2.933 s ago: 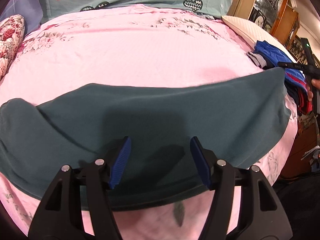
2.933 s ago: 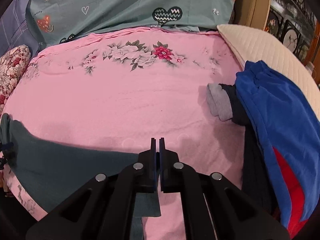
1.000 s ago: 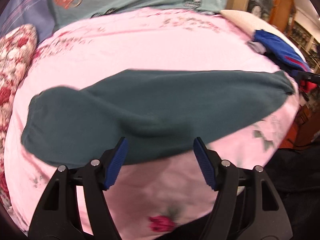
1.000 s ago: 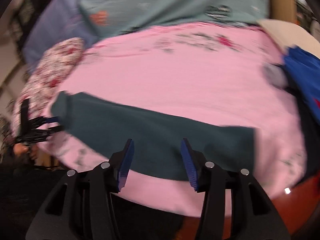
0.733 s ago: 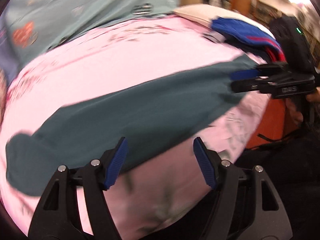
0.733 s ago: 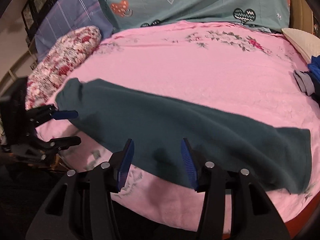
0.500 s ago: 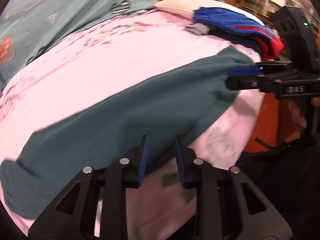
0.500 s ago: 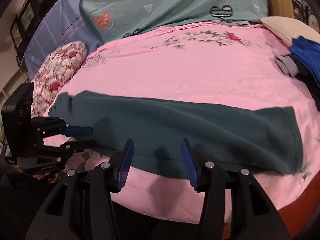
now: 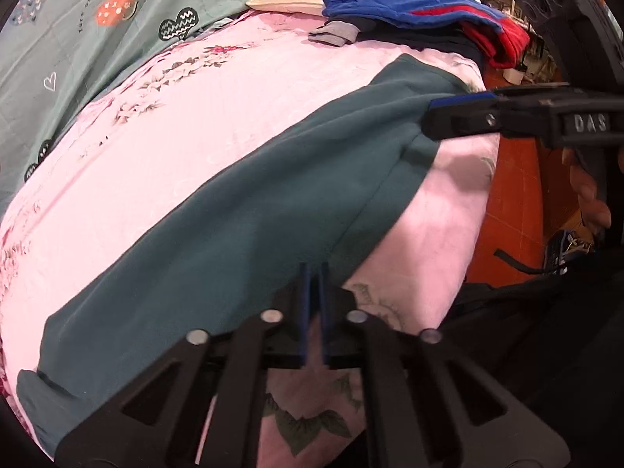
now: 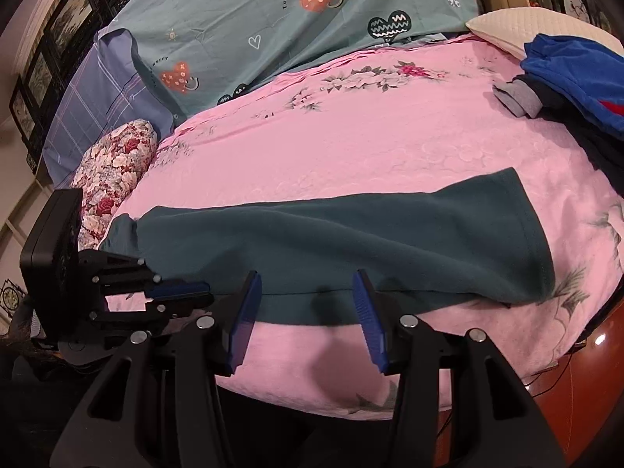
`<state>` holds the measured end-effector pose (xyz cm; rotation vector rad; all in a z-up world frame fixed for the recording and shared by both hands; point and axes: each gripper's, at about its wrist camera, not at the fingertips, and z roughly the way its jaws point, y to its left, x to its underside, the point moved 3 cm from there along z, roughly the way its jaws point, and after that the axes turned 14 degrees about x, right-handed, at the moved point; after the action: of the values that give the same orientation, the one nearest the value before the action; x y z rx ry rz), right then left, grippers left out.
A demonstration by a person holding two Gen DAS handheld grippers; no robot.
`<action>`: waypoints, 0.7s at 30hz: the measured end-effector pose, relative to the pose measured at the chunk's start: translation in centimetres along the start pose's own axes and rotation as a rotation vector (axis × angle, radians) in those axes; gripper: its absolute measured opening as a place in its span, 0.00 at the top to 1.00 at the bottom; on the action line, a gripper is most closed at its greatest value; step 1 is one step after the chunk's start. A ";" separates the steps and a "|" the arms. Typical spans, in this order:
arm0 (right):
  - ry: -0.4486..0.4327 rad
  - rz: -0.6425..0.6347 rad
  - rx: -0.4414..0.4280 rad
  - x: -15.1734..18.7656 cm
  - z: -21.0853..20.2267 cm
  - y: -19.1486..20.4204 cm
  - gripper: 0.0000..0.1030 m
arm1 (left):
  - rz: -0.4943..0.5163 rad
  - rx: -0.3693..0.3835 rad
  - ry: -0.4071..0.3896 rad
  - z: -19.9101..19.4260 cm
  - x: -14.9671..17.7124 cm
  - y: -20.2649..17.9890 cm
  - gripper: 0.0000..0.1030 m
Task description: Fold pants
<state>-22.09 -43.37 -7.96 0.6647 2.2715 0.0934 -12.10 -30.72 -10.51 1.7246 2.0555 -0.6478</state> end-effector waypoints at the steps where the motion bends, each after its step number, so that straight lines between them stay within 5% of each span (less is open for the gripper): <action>1: -0.003 0.006 0.001 0.0 0.0 -0.2 0.52 | -0.008 0.013 -0.002 0.0 0.1 -0.1 1.00; 7: -0.006 0.035 0.002 0.3 -0.3 -1.2 0.52 | -0.036 0.052 -0.059 -1.7 0.2 -0.2 1.00; 13: -0.006 0.027 -0.006 0.4 -0.4 -0.8 0.52 | 0.000 0.021 -0.021 -0.8 0.5 -0.4 0.99; 15: -0.003 0.021 -0.009 0.4 -0.4 -0.5 0.52 | 0.038 -0.018 0.001 -0.3 0.5 -0.8 0.87; 17: -0.005 0.020 -0.012 0.3 -0.4 -0.4 0.52 | 0.038 -0.065 -0.002 -0.1 0.4 -0.3 0.54; 21: -0.002 0.016 -0.014 0.5 -0.5 -0.3 0.52 | 0.001 -0.050 -0.003 0.1 0.1 0.7 0.52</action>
<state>-22.77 -43.31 -8.00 0.6756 2.2612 0.1168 -11.41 -30.55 -10.70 1.6960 2.0509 -0.5928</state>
